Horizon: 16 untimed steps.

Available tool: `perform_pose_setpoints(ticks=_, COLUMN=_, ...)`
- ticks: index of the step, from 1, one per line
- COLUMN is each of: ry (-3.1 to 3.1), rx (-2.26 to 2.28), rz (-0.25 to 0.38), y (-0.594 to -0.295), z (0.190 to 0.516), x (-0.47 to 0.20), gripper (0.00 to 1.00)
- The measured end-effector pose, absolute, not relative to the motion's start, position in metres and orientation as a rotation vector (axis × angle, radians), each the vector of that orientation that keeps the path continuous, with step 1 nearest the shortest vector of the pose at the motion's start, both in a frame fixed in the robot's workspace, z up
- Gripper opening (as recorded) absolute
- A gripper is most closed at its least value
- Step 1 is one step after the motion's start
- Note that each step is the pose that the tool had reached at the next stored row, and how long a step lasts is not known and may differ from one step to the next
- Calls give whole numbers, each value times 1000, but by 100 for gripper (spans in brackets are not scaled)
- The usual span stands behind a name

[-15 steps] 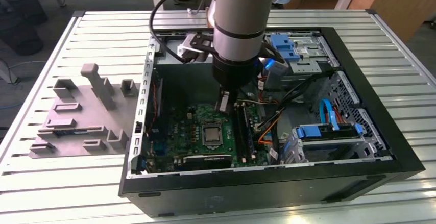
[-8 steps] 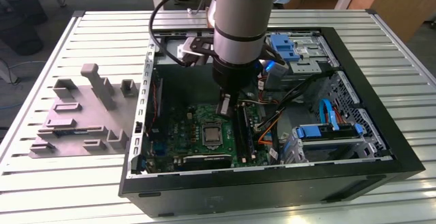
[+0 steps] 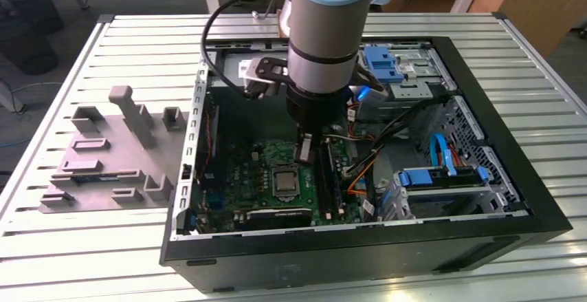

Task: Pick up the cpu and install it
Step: 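Install the first cpu locking lever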

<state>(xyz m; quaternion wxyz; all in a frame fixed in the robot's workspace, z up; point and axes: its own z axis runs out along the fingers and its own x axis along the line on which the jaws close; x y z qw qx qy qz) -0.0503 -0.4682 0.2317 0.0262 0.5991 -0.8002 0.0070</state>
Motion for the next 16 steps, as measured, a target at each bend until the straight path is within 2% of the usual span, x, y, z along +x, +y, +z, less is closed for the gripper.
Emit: perform_pose_setpoints(ticks=16, ry=-2379, rx=1975, rz=28, y=-481, z=224, x=-53, gripper=11)
